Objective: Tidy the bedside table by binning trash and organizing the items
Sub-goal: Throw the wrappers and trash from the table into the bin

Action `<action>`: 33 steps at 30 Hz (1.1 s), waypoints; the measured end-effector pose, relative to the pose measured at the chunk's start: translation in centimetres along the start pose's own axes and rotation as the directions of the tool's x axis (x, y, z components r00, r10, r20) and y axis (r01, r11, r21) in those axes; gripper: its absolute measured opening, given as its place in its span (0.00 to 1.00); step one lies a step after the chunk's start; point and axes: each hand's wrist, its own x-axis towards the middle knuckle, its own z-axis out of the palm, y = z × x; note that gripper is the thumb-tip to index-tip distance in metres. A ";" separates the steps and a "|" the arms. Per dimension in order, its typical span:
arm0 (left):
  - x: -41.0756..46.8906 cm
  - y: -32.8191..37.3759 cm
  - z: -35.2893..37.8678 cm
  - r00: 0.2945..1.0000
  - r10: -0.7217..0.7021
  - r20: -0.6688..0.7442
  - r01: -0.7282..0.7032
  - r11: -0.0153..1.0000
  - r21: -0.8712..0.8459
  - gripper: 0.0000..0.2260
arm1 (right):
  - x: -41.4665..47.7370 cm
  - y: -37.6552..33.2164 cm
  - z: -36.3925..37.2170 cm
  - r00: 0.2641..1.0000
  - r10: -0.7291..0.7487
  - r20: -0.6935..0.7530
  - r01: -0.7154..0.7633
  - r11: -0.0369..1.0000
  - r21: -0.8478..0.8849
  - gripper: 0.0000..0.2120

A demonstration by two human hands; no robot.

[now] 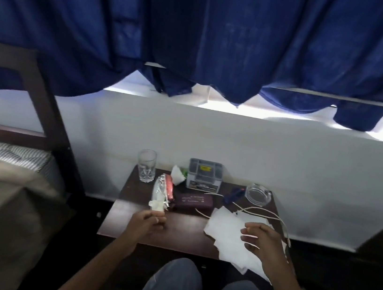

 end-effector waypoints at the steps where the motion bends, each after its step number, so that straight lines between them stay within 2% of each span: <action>1: 0.3 -0.5 -0.6 1.000 -0.007 -0.028 0.008 1.000 0.011 0.10 | 0.0 0.0 1.0 1.000 0.005 0.016 -0.005 1.000 -0.012 0.06; 8: 4.2 -2.9 -2.6 0.985 -0.005 -0.174 0.030 0.989 0.142 0.13 | 1.1 0.9 7.4 0.990 0.083 0.113 -0.068 0.989 -0.129 0.05; 10: 5.6 -2.9 -2.4 0.981 0.041 -0.190 0.007 0.970 0.243 0.15 | 1.7 1.4 8.7 0.986 0.105 0.132 -0.082 0.983 -0.167 0.05; 15: 10.0 -2.6 -1.2 0.978 0.160 -0.135 -0.067 0.849 0.525 0.21 | 2.9 3.0 10.5 0.979 0.149 0.141 -0.113 0.966 -0.232 0.05; 19: 12.6 -1.9 0.0 0.964 0.241 -0.112 -0.092 0.700 0.708 0.22 | 3.7 3.8 10.0 0.976 0.177 0.129 -0.140 0.956 -0.256 0.07; 25: 15.3 -3.3 -0.4 0.980 0.200 -0.020 -0.088 0.515 0.852 0.18 | 5.4 4.1 9.1 0.974 0.201 0.105 -0.163 0.944 -0.288 0.09; 29: 16.1 -4.8 -1.0 0.963 0.268 -0.041 -0.112 0.530 0.841 0.13 | 6.2 4.7 9.7 0.974 0.208 0.092 -0.172 0.938 -0.301 0.09; 33: 16.4 -5.4 -1.7 0.956 0.271 -0.111 -0.117 0.700 0.704 0.11 | 6.7 5.8 11.1 0.969 0.226 0.102 -0.188 0.937 -0.296 0.08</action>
